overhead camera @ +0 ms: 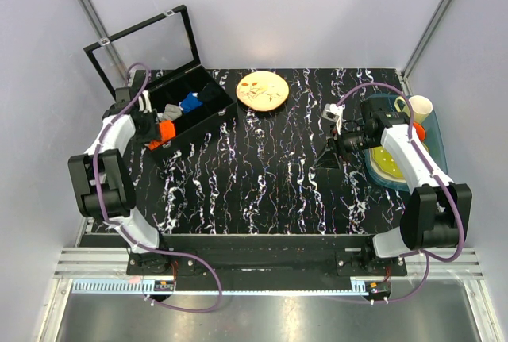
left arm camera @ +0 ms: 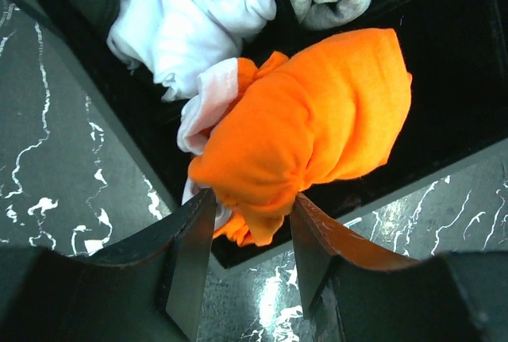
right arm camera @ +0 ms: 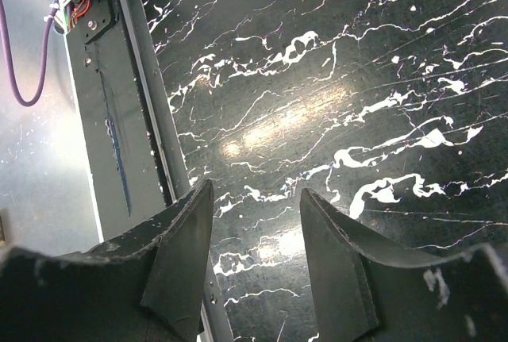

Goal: Roll the underwear
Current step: Place the underwear in the storage box.

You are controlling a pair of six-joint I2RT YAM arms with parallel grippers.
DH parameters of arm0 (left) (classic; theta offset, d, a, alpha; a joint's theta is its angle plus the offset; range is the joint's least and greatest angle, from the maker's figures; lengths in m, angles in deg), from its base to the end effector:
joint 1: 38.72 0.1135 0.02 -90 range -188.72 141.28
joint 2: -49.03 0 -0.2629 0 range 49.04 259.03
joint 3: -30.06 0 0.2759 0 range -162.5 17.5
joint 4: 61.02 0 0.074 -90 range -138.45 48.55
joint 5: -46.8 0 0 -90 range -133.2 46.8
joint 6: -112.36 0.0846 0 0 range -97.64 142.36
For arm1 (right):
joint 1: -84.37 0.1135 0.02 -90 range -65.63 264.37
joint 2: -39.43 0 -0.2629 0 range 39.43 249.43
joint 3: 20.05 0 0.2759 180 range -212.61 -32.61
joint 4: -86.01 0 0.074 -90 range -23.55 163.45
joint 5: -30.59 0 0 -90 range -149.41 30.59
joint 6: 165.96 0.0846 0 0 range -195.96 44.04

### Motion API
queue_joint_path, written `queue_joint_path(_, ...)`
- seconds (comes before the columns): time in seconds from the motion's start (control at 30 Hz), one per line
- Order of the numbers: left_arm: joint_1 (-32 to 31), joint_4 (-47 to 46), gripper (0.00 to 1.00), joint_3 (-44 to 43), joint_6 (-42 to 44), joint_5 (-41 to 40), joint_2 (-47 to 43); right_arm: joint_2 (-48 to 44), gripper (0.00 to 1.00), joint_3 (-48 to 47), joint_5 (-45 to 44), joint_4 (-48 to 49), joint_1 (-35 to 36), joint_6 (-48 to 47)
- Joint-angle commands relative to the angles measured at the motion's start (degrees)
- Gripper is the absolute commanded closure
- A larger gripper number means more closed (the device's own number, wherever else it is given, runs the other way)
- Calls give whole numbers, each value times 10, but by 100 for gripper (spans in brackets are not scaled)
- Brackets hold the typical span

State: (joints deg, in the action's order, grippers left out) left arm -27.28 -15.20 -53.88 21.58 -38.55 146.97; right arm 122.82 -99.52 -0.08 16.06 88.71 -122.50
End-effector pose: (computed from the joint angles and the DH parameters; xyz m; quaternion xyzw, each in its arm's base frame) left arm 0.3970 0.0733 0.1703 -0.0922 0.9604 -0.0148 0.2626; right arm 0.2912 0.0951 0.2432 -0.4323 0.7471 0.4133 0.2901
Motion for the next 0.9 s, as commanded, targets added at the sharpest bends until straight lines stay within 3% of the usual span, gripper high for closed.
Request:
queue_joint_path(0.0,8,17,52,-12,-8,-32,-46,-10,44,-20,19,-10,-3,-12)
queue_joint_path(0.4,10,4,51,-44,3,11,-73,-8,44,-20,19,-11,-3,-14)
queue_joint_path(0.53,10,6,47,-74,29,27,-56,-6,44,-19,17,-11,-3,-14)
queue_joint_path(0.87,-14,43,46,-145,56,71,45,2,44,-20,12,-11,-3,-13)
